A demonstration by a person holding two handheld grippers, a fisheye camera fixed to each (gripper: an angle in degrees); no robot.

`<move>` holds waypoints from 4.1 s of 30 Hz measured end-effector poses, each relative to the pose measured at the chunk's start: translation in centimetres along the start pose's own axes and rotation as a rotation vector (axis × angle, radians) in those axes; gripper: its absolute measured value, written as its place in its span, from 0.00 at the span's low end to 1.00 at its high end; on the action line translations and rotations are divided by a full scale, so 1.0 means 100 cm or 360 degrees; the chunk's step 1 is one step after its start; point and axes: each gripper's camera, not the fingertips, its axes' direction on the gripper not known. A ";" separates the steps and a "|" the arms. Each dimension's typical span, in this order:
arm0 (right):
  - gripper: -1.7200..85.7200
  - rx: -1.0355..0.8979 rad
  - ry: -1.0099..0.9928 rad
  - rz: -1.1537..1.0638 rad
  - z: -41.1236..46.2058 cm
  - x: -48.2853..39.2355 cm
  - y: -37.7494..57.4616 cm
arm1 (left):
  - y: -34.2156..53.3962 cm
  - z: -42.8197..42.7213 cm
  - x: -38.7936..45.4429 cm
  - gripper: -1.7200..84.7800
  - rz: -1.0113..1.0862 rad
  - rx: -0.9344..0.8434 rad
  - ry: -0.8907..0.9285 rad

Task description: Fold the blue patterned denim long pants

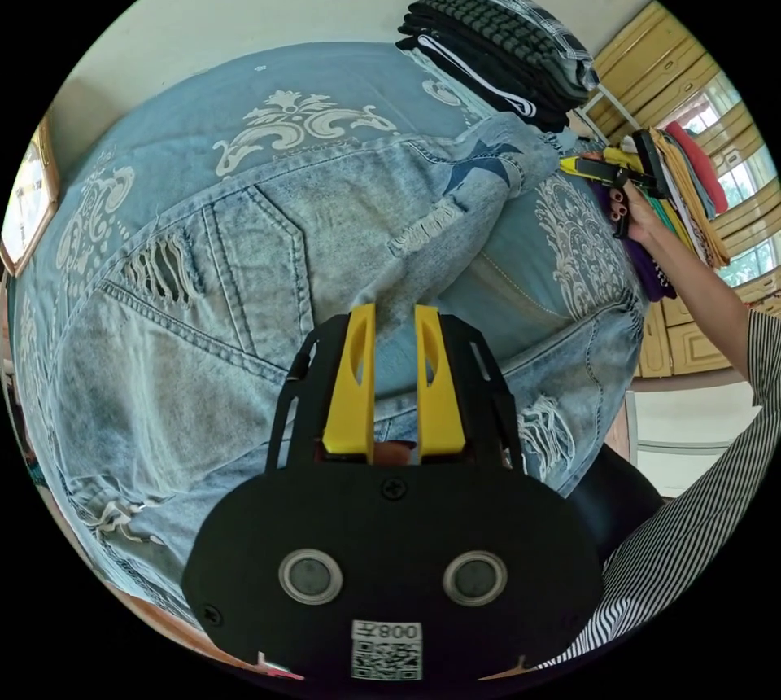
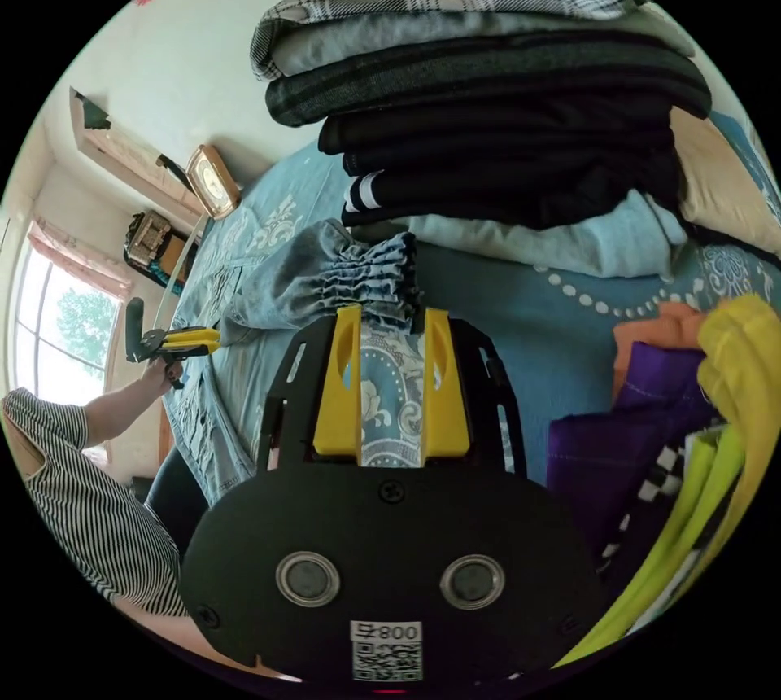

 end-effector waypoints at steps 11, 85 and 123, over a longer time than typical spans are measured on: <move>0.05 -0.0018 -0.0145 0.0038 0.000 0.007 -0.030 | -0.020 -0.028 -0.027 0.04 -0.0091 0.0026 0.0183; 0.09 -0.0257 0.0930 -0.0111 0.073 -0.229 -0.169 | -0.023 0.081 -0.153 0.12 0.0166 0.0249 0.0231; 0.03 0.0009 0.0184 0.0409 -0.004 -0.200 -0.102 | 0.326 0.270 -0.275 0.10 -0.0730 0.0369 -0.0059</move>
